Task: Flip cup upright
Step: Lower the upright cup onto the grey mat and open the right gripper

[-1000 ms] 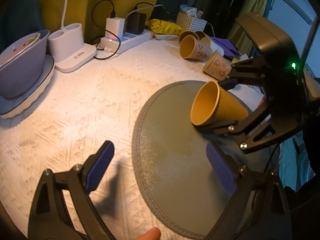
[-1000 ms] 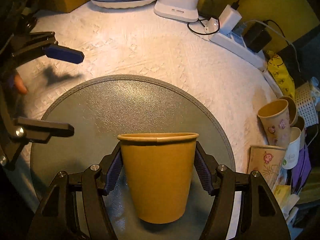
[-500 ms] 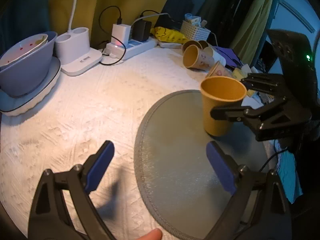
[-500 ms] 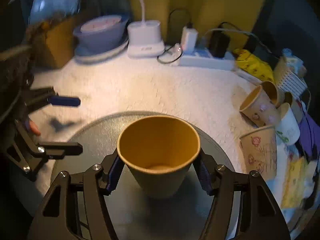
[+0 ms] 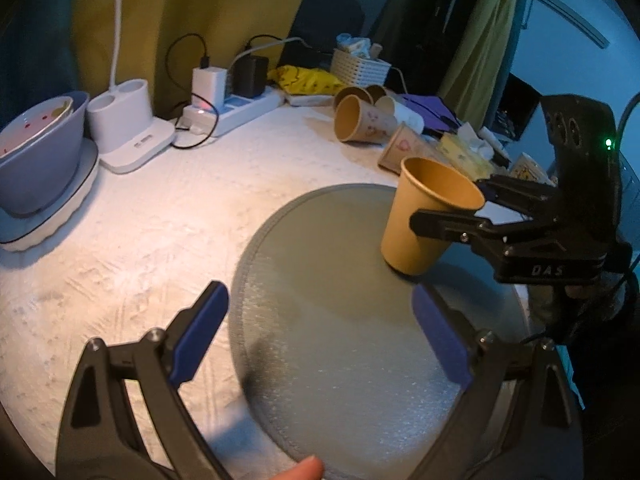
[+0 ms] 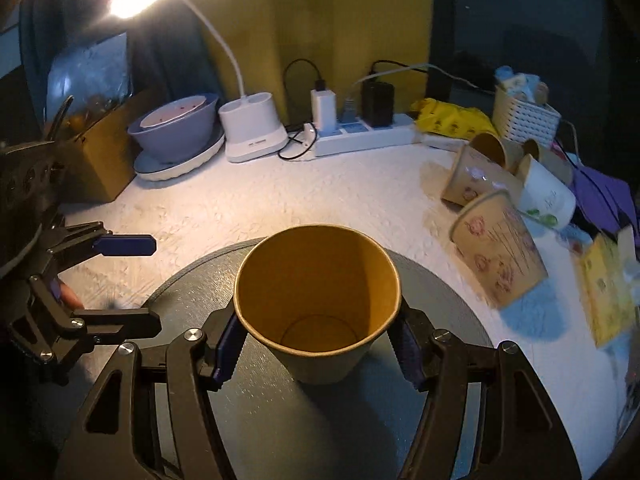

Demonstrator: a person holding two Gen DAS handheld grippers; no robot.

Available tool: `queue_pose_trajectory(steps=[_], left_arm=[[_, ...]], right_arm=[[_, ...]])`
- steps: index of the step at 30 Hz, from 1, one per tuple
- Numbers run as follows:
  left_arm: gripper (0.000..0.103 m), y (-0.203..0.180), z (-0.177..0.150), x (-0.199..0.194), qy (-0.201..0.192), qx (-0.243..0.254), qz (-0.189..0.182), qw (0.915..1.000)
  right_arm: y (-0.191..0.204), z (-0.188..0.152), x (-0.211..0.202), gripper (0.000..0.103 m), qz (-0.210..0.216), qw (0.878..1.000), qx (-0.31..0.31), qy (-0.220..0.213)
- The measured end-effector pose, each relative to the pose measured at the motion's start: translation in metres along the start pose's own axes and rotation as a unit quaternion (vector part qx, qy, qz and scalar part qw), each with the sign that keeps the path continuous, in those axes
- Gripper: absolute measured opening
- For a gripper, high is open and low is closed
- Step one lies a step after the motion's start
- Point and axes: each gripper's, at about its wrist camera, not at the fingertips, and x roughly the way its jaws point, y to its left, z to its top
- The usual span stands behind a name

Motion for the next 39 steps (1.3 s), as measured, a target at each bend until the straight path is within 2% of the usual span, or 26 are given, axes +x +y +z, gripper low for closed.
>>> queue_pose_trajectory(steps=[21,28,39], left_arm=[[0.094,-0.025,-0.006,-0.005,-0.022,0.024,0.004,0.9994],[0.094,-0.035,-0.008,-0.007,-0.028,0.044,0.007,0.9986],[0.094,-0.047,-0.012,-0.007,-0.024,0.065,-0.002,0.9976]], right_arm=[[0.000,-0.032,-0.016,0.067,-0.051,0.998,0.030,-0.025],[0.002,-0.037,-0.026,0.072,-0.057,0.997,0.038,-0.029],[0.007,-0.049,-0.052,0.072,-0.069,0.996,0.045,-0.037]])
